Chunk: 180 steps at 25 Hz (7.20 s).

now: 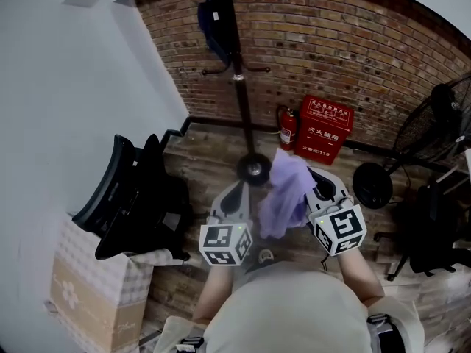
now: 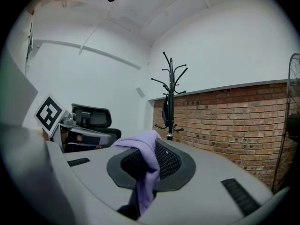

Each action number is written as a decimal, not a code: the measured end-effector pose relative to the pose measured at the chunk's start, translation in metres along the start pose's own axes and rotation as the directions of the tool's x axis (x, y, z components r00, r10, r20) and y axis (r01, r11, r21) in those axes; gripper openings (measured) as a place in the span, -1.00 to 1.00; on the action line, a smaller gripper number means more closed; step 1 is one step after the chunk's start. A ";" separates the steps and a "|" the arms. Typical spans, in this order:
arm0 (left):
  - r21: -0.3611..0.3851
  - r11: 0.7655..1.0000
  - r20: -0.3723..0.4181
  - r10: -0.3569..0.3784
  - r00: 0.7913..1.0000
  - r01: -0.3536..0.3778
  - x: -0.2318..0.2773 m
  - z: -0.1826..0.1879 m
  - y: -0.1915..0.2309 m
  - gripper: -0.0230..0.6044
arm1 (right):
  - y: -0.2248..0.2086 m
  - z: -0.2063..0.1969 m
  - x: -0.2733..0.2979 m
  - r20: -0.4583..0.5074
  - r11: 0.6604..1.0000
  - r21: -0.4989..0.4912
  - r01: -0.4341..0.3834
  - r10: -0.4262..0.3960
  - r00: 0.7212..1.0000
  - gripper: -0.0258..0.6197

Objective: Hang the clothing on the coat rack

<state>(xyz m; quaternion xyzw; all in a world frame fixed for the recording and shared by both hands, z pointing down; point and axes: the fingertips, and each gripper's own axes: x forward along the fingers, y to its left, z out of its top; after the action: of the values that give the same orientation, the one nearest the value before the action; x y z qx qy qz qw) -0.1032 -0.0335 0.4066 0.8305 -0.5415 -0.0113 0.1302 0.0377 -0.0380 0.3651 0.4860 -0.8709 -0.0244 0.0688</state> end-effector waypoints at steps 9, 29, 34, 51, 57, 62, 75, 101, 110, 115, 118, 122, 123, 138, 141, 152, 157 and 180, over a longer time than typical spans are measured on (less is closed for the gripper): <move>0.010 1.000 -0.010 -0.022 1.000 0.022 0.052 0.021 0.045 -0.92 | -0.015 0.006 0.070 -0.001 1.000 0.005 0.014 -0.014 1.000 -0.87; -0.012 0.996 0.002 0.086 0.996 -0.086 0.143 0.030 0.091 -0.92 | -0.064 0.021 0.181 0.051 0.994 -0.034 -0.109 0.110 0.993 -0.87; -0.027 0.990 0.021 0.136 0.990 -0.136 0.179 0.039 0.101 -0.92 | -0.078 0.027 0.214 0.051 0.981 -0.073 -0.179 0.183 0.982 -0.87; -0.032 0.967 0.065 0.253 0.965 -0.252 0.240 0.062 0.126 -0.92 | -0.134 0.082 0.294 0.136 0.962 -0.121 -0.243 0.259 0.956 -0.87; -0.034 0.963 0.068 0.270 0.961 -0.268 0.252 0.064 0.130 -0.92 | -0.147 0.106 0.309 0.164 0.957 -0.152 -0.247 0.271 0.948 -0.87; -0.031 0.963 0.068 0.271 0.960 -0.269 0.261 0.065 0.127 -0.92 | -0.158 0.127 0.325 0.183 0.949 -0.190 -0.251 0.286 0.941 -0.87; -0.036 0.956 0.065 0.294 0.954 -0.292 0.279 0.065 0.132 -0.92 | -0.202 0.176 0.377 0.226 0.943 -0.279 -0.183 0.250 0.941 -0.86; -0.050 0.938 0.064 0.345 0.936 -0.342 0.291 0.064 0.140 -0.92 | -0.212 0.048 0.467 -0.076 0.918 -0.260 -0.298 0.289 0.954 -0.86; -0.049 0.934 0.059 0.356 0.933 -0.353 0.290 0.061 0.146 -0.92 | -0.225 -0.022 0.476 -0.194 0.923 -0.215 -0.318 0.279 0.941 -0.86; -0.050 0.934 0.049 0.356 0.933 -0.354 0.291 0.059 0.148 -0.92 | -0.229 -0.057 0.470 -0.241 0.929 -0.172 -0.326 0.281 0.929 -0.86; -0.049 0.934 0.045 0.355 0.934 -0.353 0.293 0.059 0.148 -0.92 | -0.226 -0.075 0.465 -0.252 0.930 -0.152 -0.335 0.291 0.923 -0.86; -0.048 0.934 0.042 0.355 0.934 -0.353 0.294 0.059 0.149 -0.92 | -0.216 -0.093 0.455 -0.236 0.926 -0.122 -0.357 0.323 0.917 -0.86; -0.048 0.935 0.041 0.354 0.934 -0.353 0.295 0.059 0.149 -0.92 | -0.213 -0.096 0.452 -0.229 0.925 -0.112 -0.364 0.332 0.915 -0.86; -0.039 0.942 0.034 0.335 0.942 -0.334 0.292 0.056 0.139 -0.92 | -0.177 -0.116 0.415 -0.182 0.909 -0.004 -0.418 0.410 0.894 -0.84; -0.037 0.945 0.034 0.326 0.945 -0.325 0.291 0.056 0.136 -0.92 | -0.179 -0.117 0.408 -0.176 0.913 0.011 -0.407 0.402 0.898 -0.75; -0.030 0.958 0.027 0.287 0.958 -0.286 0.281 0.054 0.119 -0.92 | -0.191 -0.136 0.378 -0.237 0.940 0.034 -0.340 0.338 0.911 -0.58; -0.026 0.963 0.021 0.270 0.963 -0.269 0.269 0.052 0.112 -0.92 | -0.190 -0.138 0.355 -0.241 0.951 0.053 -0.303 0.307 0.921 -0.58; -0.016 0.982 -0.012 0.188 0.982 -0.188 0.151 0.016 0.069 -0.92 | -0.101 -0.076 0.202 -0.105 0.975 0.077 -0.209 0.217 0.971 -0.88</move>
<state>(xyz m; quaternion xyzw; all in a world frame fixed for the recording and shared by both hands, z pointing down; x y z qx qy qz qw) -0.1051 -0.1997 0.4251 0.7746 -0.6166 0.0006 0.1404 0.0285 -0.2611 0.4484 0.3924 -0.9130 0.0389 0.1043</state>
